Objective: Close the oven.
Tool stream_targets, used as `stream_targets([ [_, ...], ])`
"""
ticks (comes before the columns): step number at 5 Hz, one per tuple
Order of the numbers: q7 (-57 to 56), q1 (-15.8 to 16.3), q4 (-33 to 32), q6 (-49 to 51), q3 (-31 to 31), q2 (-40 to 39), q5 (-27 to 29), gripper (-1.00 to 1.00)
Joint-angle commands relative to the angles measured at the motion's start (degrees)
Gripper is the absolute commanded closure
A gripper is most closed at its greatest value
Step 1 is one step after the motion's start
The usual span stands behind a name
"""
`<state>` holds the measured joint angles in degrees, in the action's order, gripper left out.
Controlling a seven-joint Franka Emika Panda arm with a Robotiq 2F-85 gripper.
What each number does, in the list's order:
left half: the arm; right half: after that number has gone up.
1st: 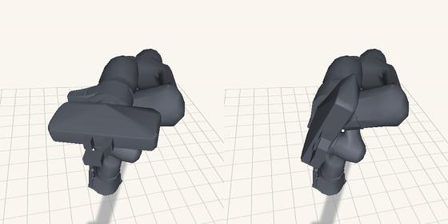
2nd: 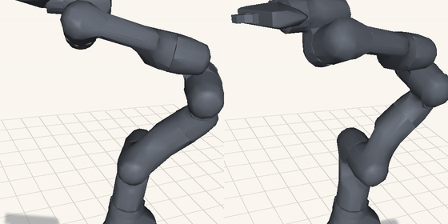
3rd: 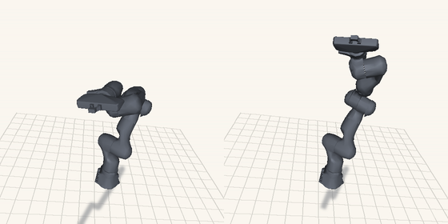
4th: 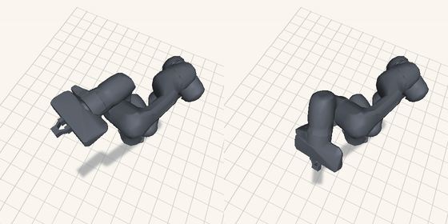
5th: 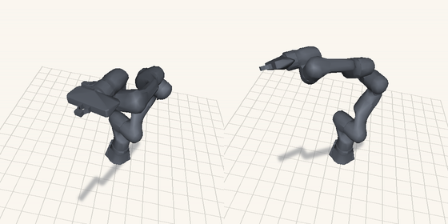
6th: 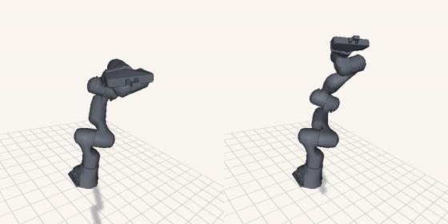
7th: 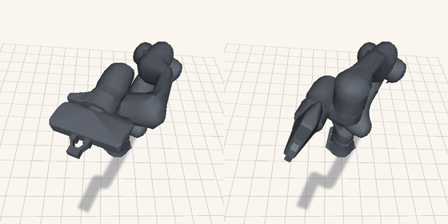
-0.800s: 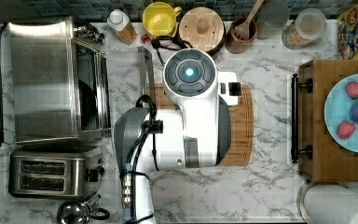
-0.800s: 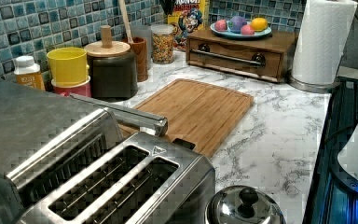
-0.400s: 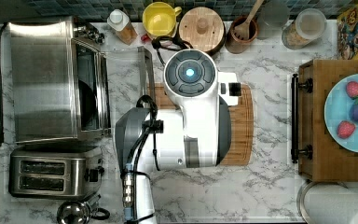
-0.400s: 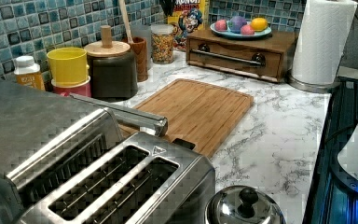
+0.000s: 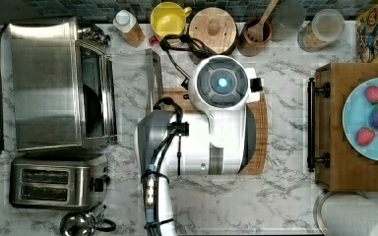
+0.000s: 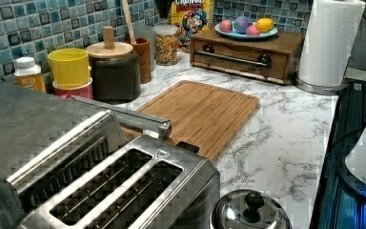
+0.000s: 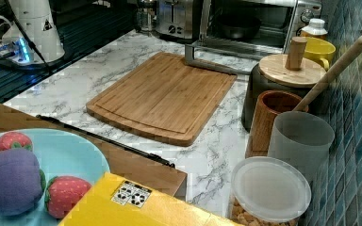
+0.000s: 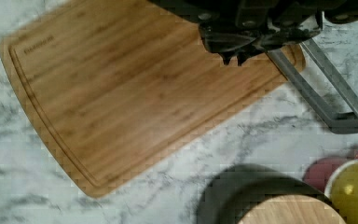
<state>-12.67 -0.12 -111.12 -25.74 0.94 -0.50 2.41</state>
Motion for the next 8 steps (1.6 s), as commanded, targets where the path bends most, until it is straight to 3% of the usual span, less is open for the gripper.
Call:
stream_targets([
  [1,-34.19,-3.08,-7.91,-5.75,3.91,-1.25,17.80,1.00],
  [2,-48.66,-3.95,-5.93,-2.95,3.40,-4.75,25.40,1.00],
  [4,-64.98,-6.42,-1.17,1.33,3.62,-11.96,37.09,1.00],
  [5,-69.99,-6.11,-4.47,-5.99,1.92,-12.28,42.70,1.00],
  [8,-83.23,-5.88,-3.59,-12.54,-1.49,-19.20,54.72,1.00],
])
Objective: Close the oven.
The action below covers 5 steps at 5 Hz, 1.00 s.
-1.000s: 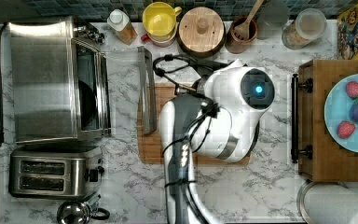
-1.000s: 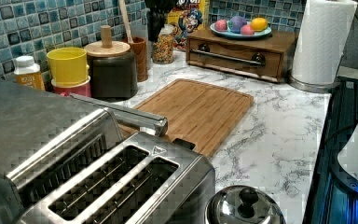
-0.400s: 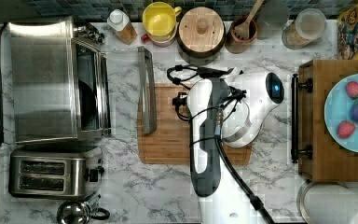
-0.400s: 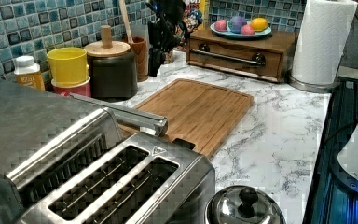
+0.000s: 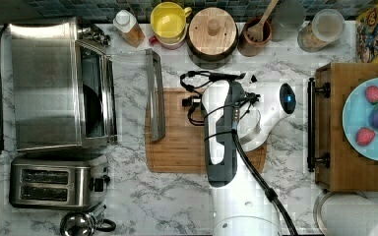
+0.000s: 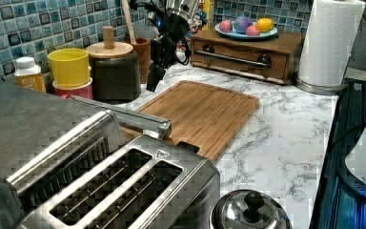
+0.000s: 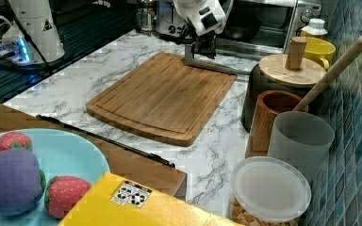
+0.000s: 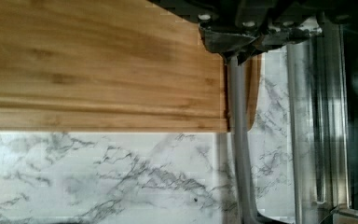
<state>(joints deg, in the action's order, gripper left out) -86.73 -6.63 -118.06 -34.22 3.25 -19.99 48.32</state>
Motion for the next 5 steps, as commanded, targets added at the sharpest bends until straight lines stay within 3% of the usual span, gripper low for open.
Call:
stream_targets([
  [1,-10.44,0.85,3.32,-2.97,-4.56,-0.12,12.70,1.00],
  [3,-9.33,2.42,3.86,-8.92,-8.52,-3.19,12.32,1.00],
  [5,-4.34,6.40,6.44,-14.15,-7.89,-5.79,5.08,1.00],
])
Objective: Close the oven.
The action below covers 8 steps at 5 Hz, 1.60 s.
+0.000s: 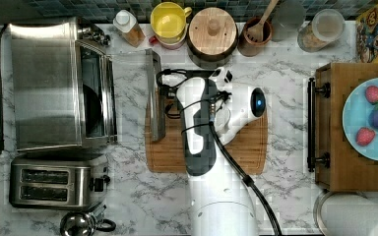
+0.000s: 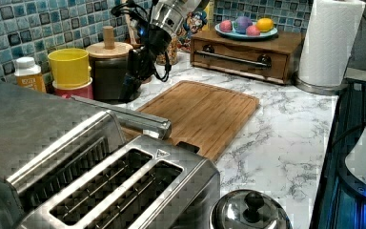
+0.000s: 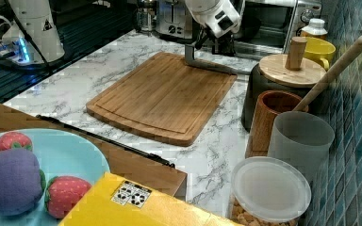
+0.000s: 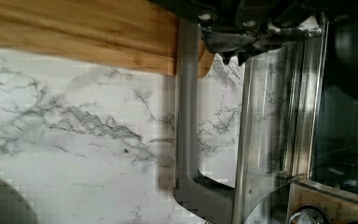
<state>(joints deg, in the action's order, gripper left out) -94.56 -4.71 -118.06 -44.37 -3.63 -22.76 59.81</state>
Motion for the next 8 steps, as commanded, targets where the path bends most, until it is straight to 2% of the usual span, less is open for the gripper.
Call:
stream_targets([
  [1,6.01,6.66,6.80,-5.52,0.68,-3.67,-7.17,1.00],
  [3,10.33,3.21,12.72,8.72,0.40,-6.59,-8.60,1.00],
  [4,12.76,3.23,16.87,16.61,1.35,-9.28,-9.71,1.00],
  [5,15.15,4.49,18.65,19.66,1.65,-11.16,-10.22,1.00],
  [6,13.90,4.92,17.30,19.51,0.66,-9.56,-9.01,1.00],
  [7,14.71,3.69,14.35,16.50,-2.87,-5.43,-8.17,1.00],
  [8,13.52,6.36,10.72,12.38,-2.26,0.31,-6.79,1.00],
])
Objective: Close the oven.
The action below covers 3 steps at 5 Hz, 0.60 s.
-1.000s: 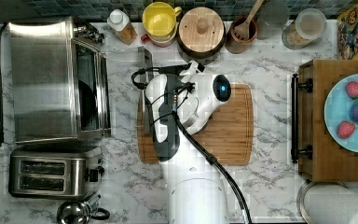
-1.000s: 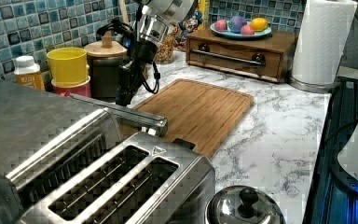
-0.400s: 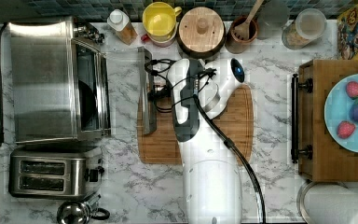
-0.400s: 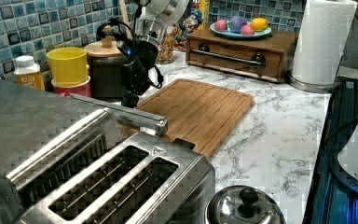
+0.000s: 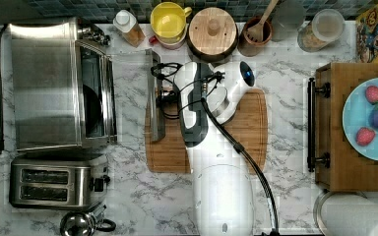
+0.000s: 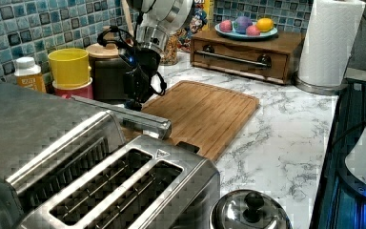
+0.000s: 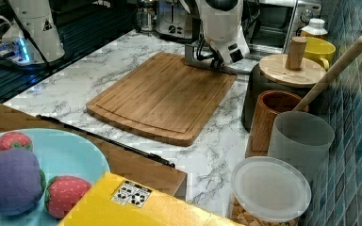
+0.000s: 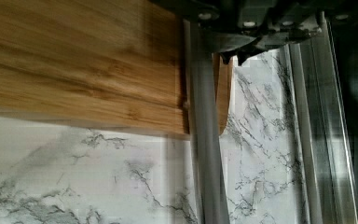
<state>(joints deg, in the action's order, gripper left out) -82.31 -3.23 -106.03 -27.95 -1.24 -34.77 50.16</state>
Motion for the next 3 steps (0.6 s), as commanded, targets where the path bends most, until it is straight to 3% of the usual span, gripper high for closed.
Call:
stream_targets([
  [1,2.39,5.46,-1.10,-2.29,-5.28,14.99,1.95,1.00],
  [2,3.76,6.27,-2.60,-3.77,-6.57,17.88,1.66,1.00],
  [3,6.62,9.43,-3.22,-5.36,-6.71,19.81,-2.34,1.00],
])
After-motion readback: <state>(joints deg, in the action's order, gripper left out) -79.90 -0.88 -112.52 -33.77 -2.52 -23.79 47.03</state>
